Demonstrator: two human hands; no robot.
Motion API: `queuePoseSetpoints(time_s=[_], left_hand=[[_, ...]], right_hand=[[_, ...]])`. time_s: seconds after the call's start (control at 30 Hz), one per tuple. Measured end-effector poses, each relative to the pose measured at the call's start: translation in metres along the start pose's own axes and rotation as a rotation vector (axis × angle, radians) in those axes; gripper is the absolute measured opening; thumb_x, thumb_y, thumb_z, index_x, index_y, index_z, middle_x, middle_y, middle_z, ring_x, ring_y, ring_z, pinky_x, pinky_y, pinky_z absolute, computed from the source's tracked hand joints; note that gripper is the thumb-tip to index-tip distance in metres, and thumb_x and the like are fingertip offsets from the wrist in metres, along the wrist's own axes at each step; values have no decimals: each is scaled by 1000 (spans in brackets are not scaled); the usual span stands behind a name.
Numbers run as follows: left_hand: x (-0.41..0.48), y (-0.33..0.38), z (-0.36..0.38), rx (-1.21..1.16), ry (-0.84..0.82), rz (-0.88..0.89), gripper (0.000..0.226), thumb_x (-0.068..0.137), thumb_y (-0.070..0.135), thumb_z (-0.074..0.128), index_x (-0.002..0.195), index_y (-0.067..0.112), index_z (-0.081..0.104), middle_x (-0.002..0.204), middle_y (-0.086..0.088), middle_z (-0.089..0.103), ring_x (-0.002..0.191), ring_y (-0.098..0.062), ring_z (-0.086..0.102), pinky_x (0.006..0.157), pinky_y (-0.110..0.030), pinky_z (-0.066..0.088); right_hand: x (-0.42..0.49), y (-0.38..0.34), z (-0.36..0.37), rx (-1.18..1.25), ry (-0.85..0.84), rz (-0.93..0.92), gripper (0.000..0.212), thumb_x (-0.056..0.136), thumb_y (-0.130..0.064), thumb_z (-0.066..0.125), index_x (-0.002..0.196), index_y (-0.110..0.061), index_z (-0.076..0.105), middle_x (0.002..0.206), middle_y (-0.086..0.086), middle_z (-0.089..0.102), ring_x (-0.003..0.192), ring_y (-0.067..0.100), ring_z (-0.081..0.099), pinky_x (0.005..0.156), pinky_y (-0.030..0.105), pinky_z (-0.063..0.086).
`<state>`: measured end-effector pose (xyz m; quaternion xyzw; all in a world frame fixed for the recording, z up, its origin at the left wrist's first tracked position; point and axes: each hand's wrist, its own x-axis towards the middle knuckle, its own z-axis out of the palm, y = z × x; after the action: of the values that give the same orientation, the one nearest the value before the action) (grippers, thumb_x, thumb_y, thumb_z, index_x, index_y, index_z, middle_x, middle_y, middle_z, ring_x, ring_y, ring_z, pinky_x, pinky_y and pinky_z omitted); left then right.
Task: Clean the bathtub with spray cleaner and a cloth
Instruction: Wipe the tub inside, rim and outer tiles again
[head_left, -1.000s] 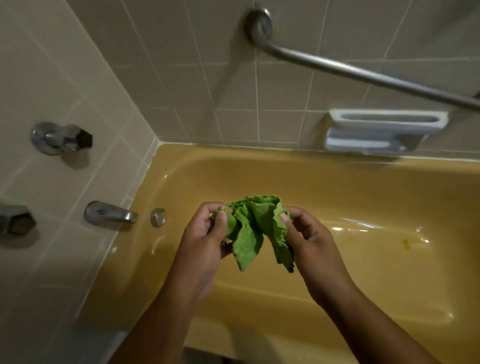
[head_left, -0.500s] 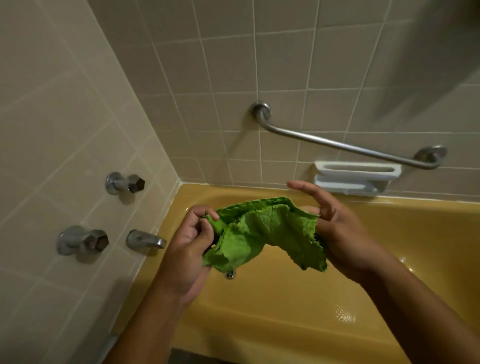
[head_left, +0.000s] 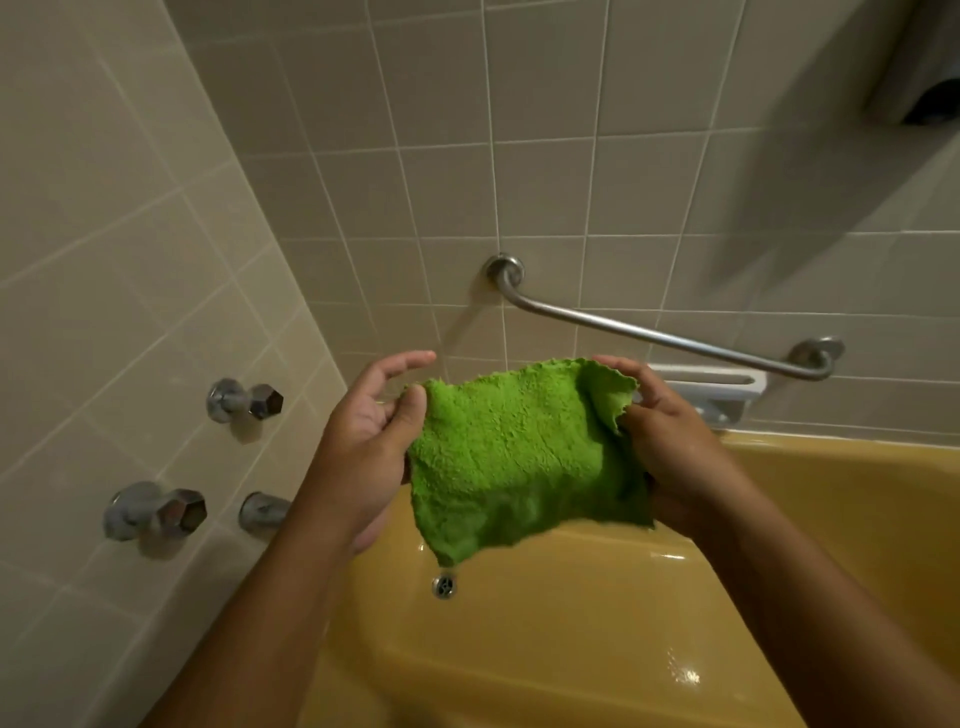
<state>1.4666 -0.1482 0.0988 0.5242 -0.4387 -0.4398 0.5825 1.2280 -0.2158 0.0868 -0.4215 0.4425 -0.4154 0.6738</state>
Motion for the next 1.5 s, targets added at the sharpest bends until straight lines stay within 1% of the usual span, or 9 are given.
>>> queuePoseSetpoints(time_s=[0.17, 0.27, 0.37, 0.53, 0.73, 0.93, 1.07, 1.33, 1.5], left_hand=[[16, 13, 19, -63, 119, -98, 23, 105, 14, 57, 126, 21, 65, 86, -5, 76, 78, -22, 74, 69, -41, 63], [26, 18, 17, -240, 81, -243, 47, 102, 53, 50, 135, 21, 63, 118, -6, 76, 107, -27, 73, 92, -54, 59], [7, -9, 12, -332, -78, -487, 81, 89, 77, 42, 145, 21, 55, 138, -14, 66, 126, -36, 64, 106, -63, 47], [-27, -73, 8, -257, -27, -571, 87, 74, 0, 77, 151, 25, 44, 121, -25, 71, 108, -36, 73, 79, -45, 64], [-39, -91, 27, 68, -266, -551, 96, 72, -10, 86, 141, 48, 51, 130, -4, 68, 108, -29, 73, 85, -48, 61], [-21, -93, 48, 87, -19, -382, 57, 88, -10, 73, 130, 26, 57, 99, -8, 79, 91, -20, 77, 73, -33, 60], [-11, -90, 41, 483, -127, -148, 41, 96, 10, 71, 116, 45, 68, 116, 3, 72, 99, -17, 72, 85, -45, 62], [5, -73, 37, 947, -152, 255, 30, 88, 32, 79, 116, 24, 72, 99, 9, 48, 81, -4, 47, 66, -14, 34], [25, -66, 12, 933, -266, 329, 27, 83, 36, 83, 97, 17, 70, 111, 3, 47, 91, -14, 51, 72, -26, 40]], right_hand=[[-5, -12, -16, 181, -97, 112, 36, 108, -34, 47, 121, -8, 69, 101, 18, 77, 87, 31, 76, 68, 40, 63], [-16, -14, -30, 175, -151, 106, 61, 96, -71, 45, 135, -28, 63, 126, 12, 73, 112, 32, 73, 92, 52, 57], [-33, 9, -33, -26, -75, 49, 65, 86, -36, 75, 143, -53, 49, 130, 13, 65, 103, 28, 76, 80, 45, 63], [-44, 41, -42, 107, -3, 34, 96, 70, 6, 73, 139, -56, 52, 110, 30, 70, 99, 43, 73, 83, 57, 62], [-48, 51, -49, -63, 81, -11, 43, 93, -6, 69, 122, -37, 70, 131, 5, 61, 112, 34, 65, 79, 57, 63], [-47, 43, -61, -469, 78, -53, 87, 81, -1, 82, 143, -50, 47, 125, 1, 53, 106, 29, 64, 71, 50, 65], [-41, 53, -69, -927, 143, -182, 63, 84, -17, 85, 139, -34, 60, 126, -2, 57, 116, 22, 58, 96, 46, 57], [-41, 37, -78, -1436, 287, -436, 33, 89, -34, 74, 119, -21, 74, 116, 3, 53, 108, 24, 47, 82, 32, 41], [-62, 24, -61, -1189, 301, -351, 48, 83, -65, 58, 113, -30, 71, 137, -8, 51, 125, 20, 41, 101, 44, 44]])
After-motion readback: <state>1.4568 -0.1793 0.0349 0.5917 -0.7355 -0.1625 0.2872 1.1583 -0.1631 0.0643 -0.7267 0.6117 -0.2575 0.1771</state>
